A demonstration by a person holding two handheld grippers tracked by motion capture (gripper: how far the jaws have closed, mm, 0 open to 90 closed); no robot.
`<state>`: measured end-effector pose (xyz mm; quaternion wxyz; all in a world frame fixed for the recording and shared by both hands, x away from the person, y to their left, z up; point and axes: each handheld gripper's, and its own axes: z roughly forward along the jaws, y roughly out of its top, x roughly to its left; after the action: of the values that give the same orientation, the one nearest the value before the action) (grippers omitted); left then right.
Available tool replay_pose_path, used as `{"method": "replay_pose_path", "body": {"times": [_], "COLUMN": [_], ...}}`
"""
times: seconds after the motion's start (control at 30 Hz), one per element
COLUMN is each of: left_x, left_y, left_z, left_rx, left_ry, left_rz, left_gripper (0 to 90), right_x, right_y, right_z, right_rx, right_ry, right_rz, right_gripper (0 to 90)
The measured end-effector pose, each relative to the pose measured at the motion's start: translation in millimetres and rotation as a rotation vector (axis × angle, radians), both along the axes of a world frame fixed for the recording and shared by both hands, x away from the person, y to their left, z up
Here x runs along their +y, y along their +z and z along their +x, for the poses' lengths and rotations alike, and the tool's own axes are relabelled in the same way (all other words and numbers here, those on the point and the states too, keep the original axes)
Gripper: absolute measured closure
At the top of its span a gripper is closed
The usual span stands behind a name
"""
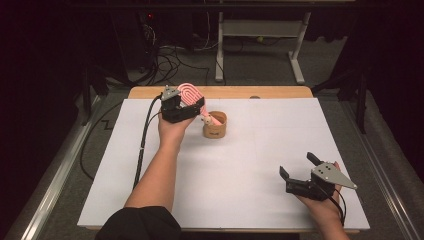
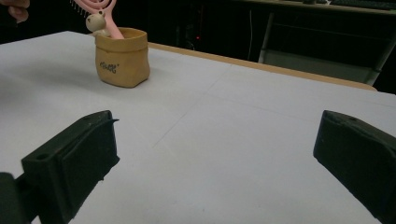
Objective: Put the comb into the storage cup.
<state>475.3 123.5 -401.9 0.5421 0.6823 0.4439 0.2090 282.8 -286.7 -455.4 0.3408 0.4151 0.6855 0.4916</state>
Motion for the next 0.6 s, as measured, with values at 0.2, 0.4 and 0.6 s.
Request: {"method": "replay_pose_path", "body": {"times": [0.2,0.4,0.6], "left_x": [-1.4,-1.9,-1.4], "left_y": [-0.7,-1.0,-2.3], "left_z": [-0.7,-0.7,-0.1], "left_rx": [0.000,-0.001,0.008], "left_ry": [-0.004,0.000,-0.005], "left_rz": [0.014,0.025,0.031], "left_gripper": [16.1,15.4,14.6], "right_x": [-0.7,0.0,0.1], "right_y": [-0.2,-0.2,-0.3], "right_z": [0.7,0.8,0.7], "right_rx": [0.003,0.002,0.002], "right_ry": [-0.004,0.000,0.000], "right_rz": [0.004,0.002,0.001], "right_gripper": [0.4,0.4,0.4]}}
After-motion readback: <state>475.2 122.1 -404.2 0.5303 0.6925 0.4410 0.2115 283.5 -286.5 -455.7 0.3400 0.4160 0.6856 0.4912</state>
